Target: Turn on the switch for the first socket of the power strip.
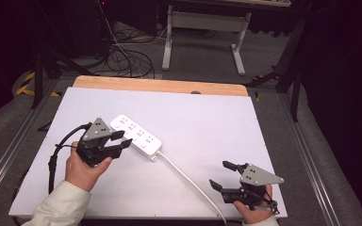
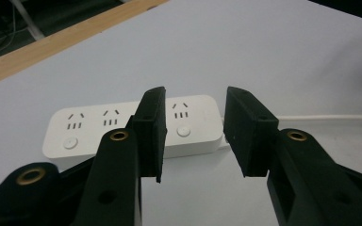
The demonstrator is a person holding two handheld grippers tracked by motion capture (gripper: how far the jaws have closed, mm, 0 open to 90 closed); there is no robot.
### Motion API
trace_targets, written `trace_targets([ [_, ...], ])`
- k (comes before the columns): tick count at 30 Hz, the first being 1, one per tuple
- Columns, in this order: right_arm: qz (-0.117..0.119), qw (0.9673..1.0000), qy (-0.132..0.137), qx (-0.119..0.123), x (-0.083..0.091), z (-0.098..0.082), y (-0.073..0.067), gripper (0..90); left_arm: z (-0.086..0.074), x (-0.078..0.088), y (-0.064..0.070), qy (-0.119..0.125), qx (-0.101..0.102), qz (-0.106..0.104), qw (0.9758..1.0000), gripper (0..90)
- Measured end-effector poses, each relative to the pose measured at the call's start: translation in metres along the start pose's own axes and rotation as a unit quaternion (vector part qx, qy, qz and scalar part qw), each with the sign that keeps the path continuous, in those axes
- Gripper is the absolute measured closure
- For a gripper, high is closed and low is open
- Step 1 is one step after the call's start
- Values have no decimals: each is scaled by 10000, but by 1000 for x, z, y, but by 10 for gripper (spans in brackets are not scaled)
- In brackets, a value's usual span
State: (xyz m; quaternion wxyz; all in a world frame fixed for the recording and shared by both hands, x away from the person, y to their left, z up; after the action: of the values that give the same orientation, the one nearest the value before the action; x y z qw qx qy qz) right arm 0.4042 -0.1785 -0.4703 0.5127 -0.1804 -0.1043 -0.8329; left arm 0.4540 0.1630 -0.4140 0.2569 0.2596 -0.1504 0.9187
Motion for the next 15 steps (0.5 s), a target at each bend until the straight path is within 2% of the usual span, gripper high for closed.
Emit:
trace_targets([
  [3, 8, 10000, 5, -11, 0, 0, 0, 243, 3, -5, 3, -21, -29, -55, 10000, 604],
  [5, 13, 10000, 6, -6, 0, 0, -1, 243, 6, -7, 3, 35, -54, 159, 9999, 605],
  [6, 16, 10000, 7, -6, 0, 0, -1, 244, 7, -8, 3, 42, -85, 191, 9998, 605],
  [8, 15, 10000, 2, 2, -1, 0, -1, 243, 7, -12, 4, -59, -86, 146, 9998, 599],
  [10, 25, 10000, 2, 7, -1, 0, -1, 243, 8, -16, 5, -103, -164, 242, 9995, 601],
  [12, 29, 10000, 0, 8, -1, 0, -1, 243, 9, -20, 7, -162, -230, 248, 9993, 587],
  [14, 29, 10000, -6, 10, -1, 0, -1, 243, 10, -26, 9, -329, -355, 214, 9986, 549],
  [15, 25, 10000, -8, 11, -1, 0, -1, 243, 10, -29, 11, -368, -376, 157, 9985, 568],
])
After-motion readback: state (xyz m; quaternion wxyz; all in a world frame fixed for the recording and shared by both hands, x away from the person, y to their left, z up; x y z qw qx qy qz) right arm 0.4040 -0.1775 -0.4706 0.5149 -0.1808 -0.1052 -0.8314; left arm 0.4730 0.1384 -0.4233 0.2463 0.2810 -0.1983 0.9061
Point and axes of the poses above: each handheld gripper's, and its own axes: x roughly backward along the jaws, z roughly out of its top, y roughly to its right, the point moved 7 cm from there along -x, roughly forward along the jaws, and after that the axes turned 11 degrees about z, right-handed, at the moved point
